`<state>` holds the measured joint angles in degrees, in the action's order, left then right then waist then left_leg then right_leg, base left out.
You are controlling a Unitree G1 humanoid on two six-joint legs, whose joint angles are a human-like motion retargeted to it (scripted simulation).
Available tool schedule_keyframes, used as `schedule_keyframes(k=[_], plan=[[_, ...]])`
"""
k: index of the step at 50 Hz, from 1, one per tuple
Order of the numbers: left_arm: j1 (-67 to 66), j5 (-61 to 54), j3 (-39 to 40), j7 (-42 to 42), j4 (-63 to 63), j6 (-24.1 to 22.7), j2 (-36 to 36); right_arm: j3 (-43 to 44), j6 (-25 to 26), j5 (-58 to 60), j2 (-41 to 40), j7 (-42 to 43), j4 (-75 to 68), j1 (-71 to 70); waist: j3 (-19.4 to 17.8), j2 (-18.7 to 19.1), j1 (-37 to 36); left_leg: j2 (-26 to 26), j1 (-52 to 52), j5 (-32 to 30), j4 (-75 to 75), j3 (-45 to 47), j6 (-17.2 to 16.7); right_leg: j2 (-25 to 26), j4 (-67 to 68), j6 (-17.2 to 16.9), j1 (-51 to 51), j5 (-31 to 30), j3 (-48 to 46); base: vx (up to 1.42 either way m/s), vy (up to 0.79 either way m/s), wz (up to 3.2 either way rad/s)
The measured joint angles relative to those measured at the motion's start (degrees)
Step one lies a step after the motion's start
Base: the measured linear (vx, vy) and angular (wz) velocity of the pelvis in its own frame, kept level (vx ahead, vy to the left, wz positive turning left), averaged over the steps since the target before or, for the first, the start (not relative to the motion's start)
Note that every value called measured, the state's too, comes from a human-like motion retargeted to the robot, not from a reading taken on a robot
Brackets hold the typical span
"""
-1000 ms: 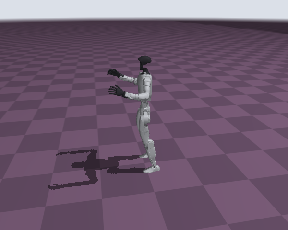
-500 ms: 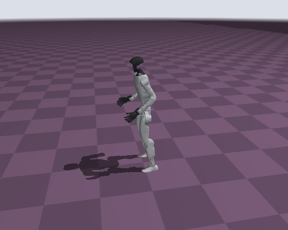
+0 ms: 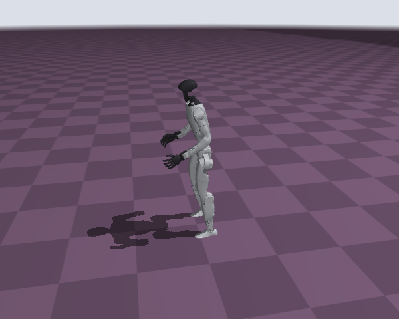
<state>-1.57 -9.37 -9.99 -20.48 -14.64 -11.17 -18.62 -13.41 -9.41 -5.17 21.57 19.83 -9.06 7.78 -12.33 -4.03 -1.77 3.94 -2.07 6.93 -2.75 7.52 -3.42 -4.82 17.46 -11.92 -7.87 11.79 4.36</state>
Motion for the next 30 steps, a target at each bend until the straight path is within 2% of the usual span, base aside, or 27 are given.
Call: schedule_keyframes(k=[5,10,13,18,21,30], plan=[[-3.15,-1.90,-3.07,2.50,-0.22,0.04,-3.27,1.58,-0.54,-2.10,-0.40,-0.69,1.26,3.21,2.05,-0.26,0.75,-0.38,0.31,-0.42,0.54,-0.81,1.13,0.14,8.15,0.50,3.30,1.82,0.17,0.04,-0.05,0.17],[-5.27,-1.82,-5.11,5.70,-1.07,-0.23,-6.33,2.07,-0.41,-4.58,-1.76,-1.82,0.14,6.52,5.80,-2.64,-4.52,-2.06,0.73,0.51,-0.71,1.07,1.01,-2.74,1.11,0.32,8.97,4.42,-1.89,0.08,-0.12,-0.29],[-7.51,-1.81,-2.87,7.07,-2.38,-0.13,-4.74,0.55,-0.02,-3.20,-0.53,-3.22,-0.78,5.12,6.93,-3.01,-7.48,-1.74,1.17,1.10,-2.27,3.49,0.83,-2.91,-3.05,0.26,10.92,4.16,0.17,0.04,-0.12,-0.75],[-10.75,-3.17,2.53,5.56,-3.95,0.81,1.12,0.25,0.64,-1.07,2.39,-4.10,-0.10,0.79,7.42,-1.94,-6.77,-0.53,1.15,1.16,-4.45,4.93,0.88,-2.02,-3.34,0.47,11.35,3.72,2.01,-0.01,-0.11,-0.30],[-11.01,-4.51,2.83,4.02,-4.00,1.14,2.82,2.06,0.88,-2.36,2.65,-2.96,0.59,-0.34,7.34,-1.09,-4.41,-0.19,0.58,0.75,-4.94,4.01,0.99,-1.56,-2.17,0.57,10.95,3.82,1.27,-0.03,-0.09,0.27],[-6.97,-1.30,-3.48,6.07,-1.06,0.52,-2.70,7.03,0.18,-6.11,1.90,-0.25,-0.55,4.18,6.10,1.28,-2.11,-0.07,-1.11,-0.76,-4.79,1.34,0.55,-1.14,-1.84,0.38,10.53,4.05,-0.87,-0.05,-0.06,0.27]])
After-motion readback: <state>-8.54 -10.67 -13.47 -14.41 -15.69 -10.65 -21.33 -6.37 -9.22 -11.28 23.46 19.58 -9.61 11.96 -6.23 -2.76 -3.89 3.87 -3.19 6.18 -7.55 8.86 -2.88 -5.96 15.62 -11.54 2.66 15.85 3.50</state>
